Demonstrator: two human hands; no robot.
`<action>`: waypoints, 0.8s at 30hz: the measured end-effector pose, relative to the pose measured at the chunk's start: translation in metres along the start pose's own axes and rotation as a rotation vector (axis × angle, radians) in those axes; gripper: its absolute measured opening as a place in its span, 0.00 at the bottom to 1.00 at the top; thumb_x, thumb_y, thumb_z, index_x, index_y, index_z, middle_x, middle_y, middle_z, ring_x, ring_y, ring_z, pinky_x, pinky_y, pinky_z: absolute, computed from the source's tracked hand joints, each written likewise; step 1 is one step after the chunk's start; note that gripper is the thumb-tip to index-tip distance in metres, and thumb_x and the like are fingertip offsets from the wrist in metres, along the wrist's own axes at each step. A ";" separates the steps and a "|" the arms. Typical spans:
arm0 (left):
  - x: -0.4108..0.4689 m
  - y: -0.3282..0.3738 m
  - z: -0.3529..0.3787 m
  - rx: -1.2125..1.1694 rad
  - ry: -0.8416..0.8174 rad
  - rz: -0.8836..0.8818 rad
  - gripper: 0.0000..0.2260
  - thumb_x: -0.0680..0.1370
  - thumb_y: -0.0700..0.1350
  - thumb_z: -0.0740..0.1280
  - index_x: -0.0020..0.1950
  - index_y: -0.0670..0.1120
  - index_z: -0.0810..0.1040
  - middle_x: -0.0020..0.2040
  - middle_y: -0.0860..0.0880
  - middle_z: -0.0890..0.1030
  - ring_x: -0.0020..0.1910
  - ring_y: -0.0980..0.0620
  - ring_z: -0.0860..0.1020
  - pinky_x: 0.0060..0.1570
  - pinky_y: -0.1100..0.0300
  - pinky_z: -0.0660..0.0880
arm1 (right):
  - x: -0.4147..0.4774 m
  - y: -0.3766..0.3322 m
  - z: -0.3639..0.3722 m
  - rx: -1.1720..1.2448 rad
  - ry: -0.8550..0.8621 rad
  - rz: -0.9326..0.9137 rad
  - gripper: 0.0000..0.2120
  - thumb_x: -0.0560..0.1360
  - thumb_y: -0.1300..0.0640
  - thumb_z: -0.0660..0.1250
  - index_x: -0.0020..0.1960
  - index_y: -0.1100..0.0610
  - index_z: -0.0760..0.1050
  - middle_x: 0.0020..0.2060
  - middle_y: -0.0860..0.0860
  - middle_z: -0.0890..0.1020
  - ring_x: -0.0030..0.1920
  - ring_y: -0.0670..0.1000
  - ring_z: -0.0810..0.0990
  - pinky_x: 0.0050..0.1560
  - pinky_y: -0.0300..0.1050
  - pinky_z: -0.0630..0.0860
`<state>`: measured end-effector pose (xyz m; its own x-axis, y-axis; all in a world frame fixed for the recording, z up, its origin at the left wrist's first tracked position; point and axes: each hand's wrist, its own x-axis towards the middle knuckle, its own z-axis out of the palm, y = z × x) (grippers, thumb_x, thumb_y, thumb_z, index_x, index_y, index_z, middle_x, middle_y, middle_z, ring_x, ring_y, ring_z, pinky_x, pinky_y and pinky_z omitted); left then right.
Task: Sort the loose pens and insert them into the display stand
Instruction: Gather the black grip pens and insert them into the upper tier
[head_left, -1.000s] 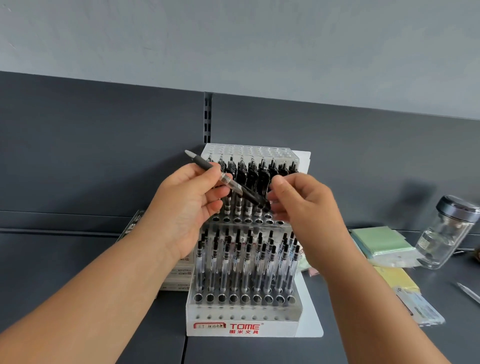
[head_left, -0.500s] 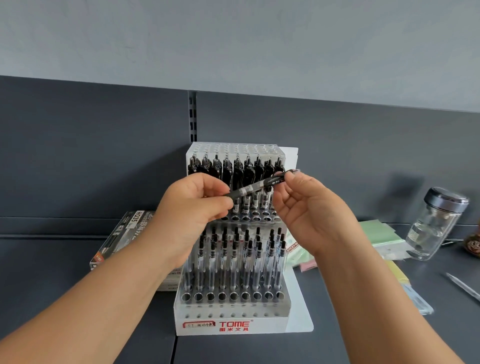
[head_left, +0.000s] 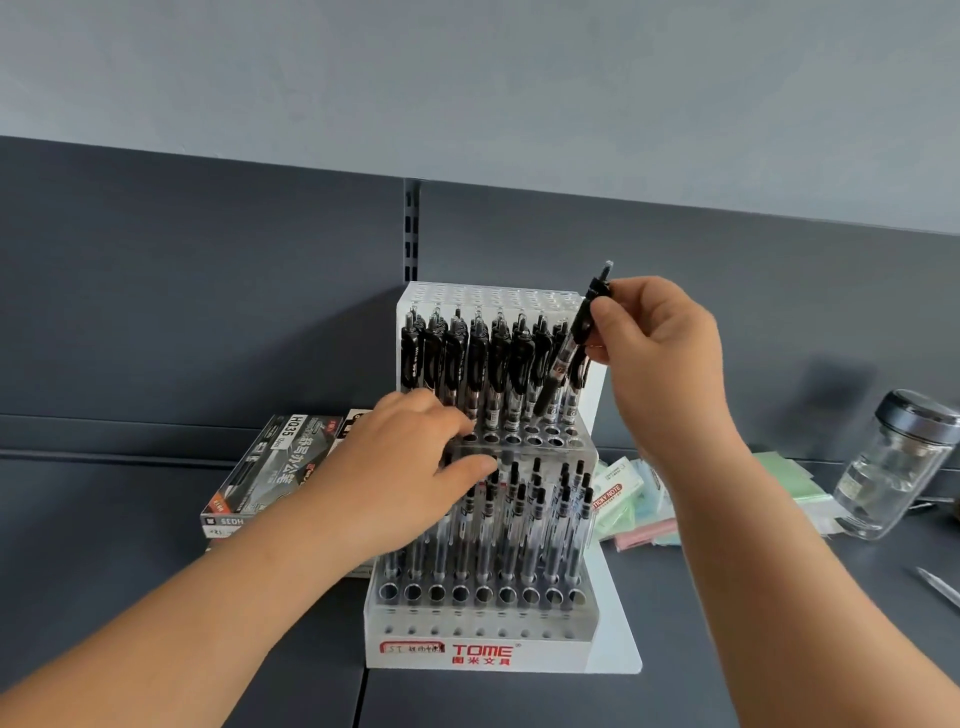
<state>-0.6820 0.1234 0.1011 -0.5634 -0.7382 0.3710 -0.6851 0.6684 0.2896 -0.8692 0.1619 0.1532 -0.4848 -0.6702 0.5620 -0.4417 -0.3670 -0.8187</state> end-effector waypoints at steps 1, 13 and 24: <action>0.000 -0.001 0.001 0.020 -0.006 0.010 0.24 0.77 0.63 0.57 0.69 0.53 0.70 0.61 0.57 0.71 0.64 0.57 0.64 0.61 0.62 0.63 | 0.000 0.000 0.001 -0.023 -0.006 -0.019 0.09 0.77 0.60 0.64 0.43 0.48 0.77 0.36 0.46 0.82 0.39 0.54 0.80 0.47 0.57 0.80; -0.001 -0.003 0.003 0.058 -0.004 0.039 0.27 0.76 0.65 0.54 0.69 0.52 0.70 0.61 0.57 0.70 0.64 0.57 0.64 0.62 0.61 0.64 | -0.012 0.031 0.016 -0.336 -0.148 0.018 0.04 0.78 0.56 0.64 0.49 0.53 0.77 0.31 0.48 0.79 0.29 0.45 0.72 0.35 0.40 0.69; -0.002 0.003 0.005 0.072 0.000 -0.002 0.26 0.76 0.64 0.54 0.69 0.53 0.70 0.60 0.58 0.70 0.62 0.58 0.64 0.59 0.63 0.63 | -0.008 0.024 0.010 -0.384 -0.218 0.051 0.06 0.78 0.55 0.63 0.52 0.56 0.76 0.36 0.45 0.79 0.35 0.46 0.76 0.38 0.41 0.73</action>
<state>-0.6849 0.1259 0.0973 -0.5619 -0.7394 0.3710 -0.7174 0.6588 0.2265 -0.8681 0.1521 0.1275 -0.3606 -0.8167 0.4505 -0.6898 -0.0916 -0.7182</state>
